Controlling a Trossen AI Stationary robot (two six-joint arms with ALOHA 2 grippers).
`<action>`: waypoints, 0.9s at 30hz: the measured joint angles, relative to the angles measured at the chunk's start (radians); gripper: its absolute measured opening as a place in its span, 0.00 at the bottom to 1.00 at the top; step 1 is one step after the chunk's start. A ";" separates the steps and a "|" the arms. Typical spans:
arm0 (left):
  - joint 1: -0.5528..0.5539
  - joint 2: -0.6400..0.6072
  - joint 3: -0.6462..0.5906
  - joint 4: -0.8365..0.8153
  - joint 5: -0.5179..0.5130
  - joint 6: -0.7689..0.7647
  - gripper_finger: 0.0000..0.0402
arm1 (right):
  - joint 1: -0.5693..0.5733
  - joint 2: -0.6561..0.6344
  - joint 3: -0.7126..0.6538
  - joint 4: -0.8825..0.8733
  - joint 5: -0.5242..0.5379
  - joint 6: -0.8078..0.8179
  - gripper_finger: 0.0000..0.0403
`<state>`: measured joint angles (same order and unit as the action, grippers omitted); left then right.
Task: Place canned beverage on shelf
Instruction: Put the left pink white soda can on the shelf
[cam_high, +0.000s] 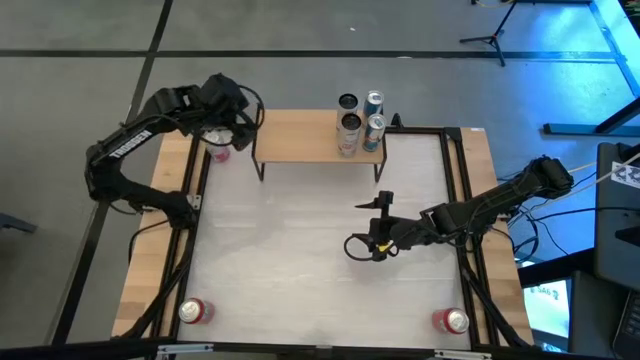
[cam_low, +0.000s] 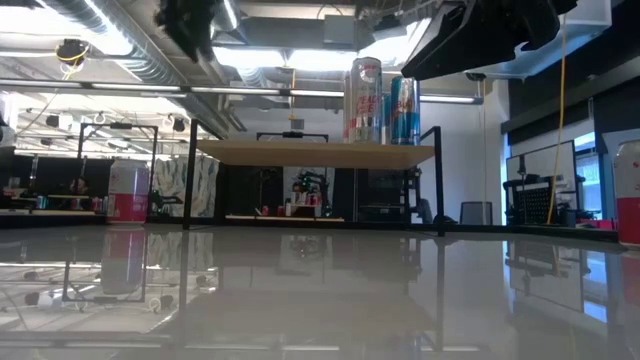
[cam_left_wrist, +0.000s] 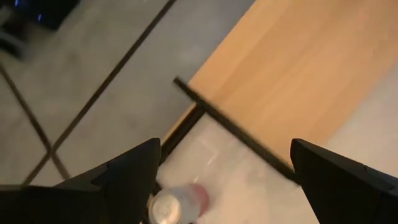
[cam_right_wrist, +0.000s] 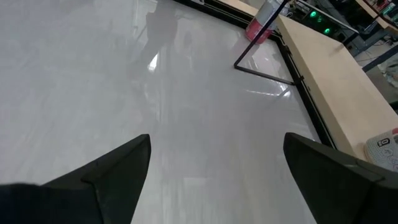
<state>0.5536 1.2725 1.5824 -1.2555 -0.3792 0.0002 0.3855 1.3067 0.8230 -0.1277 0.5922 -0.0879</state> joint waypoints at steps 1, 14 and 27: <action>0.011 0.000 -0.010 -0.004 0.000 0.000 0.87 | 0.000 0.000 0.000 0.000 0.000 0.000 0.90; 0.081 0.000 -0.168 -0.019 -0.058 -0.054 0.87 | 0.000 0.000 0.000 0.005 -0.001 0.002 0.90; 0.344 0.061 -0.242 -0.008 -0.007 -0.107 0.87 | 0.000 0.000 0.000 0.005 0.004 0.002 0.90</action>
<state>0.8976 1.3339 1.3407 -1.2633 -0.3863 -0.1066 0.3855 1.3067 0.8230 -0.1223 0.5960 -0.0856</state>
